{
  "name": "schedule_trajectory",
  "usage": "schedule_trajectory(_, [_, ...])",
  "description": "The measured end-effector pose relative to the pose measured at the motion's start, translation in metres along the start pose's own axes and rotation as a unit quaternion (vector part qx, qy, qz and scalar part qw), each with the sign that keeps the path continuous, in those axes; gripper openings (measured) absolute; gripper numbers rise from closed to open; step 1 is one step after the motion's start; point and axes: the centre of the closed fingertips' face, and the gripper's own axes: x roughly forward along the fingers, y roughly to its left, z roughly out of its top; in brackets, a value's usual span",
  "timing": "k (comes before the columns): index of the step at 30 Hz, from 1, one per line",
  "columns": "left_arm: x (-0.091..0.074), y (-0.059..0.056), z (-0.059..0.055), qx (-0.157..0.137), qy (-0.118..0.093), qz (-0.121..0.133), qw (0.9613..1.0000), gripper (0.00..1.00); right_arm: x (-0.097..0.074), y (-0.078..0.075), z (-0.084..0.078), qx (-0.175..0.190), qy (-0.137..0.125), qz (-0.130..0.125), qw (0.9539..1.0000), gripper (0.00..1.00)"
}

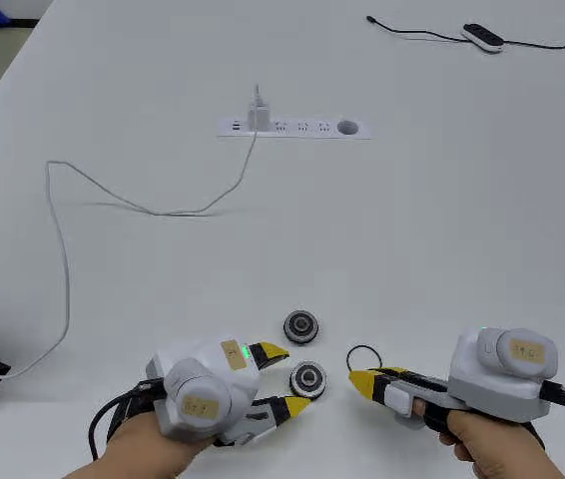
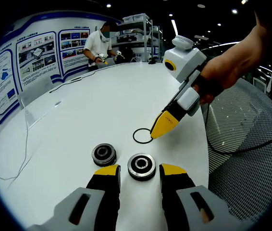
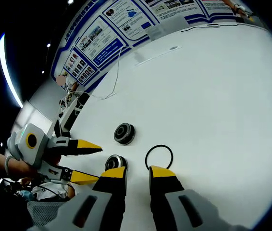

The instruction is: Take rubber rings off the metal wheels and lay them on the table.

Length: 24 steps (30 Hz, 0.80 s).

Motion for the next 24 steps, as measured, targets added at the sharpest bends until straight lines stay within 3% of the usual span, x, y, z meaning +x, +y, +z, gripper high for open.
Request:
schedule_trajectory(8, [0.005,-0.001,0.004,-0.004,-0.002,-0.004,1.0,0.28,0.005,0.009,-0.005,0.002,0.006,0.013,0.9999,0.19])
schedule_trajectory(24, [0.014,-0.006,0.001,0.005,0.018,-0.012,0.9998,0.21,0.006,0.011,-0.009,0.012,0.008,0.018,0.9997,0.19])
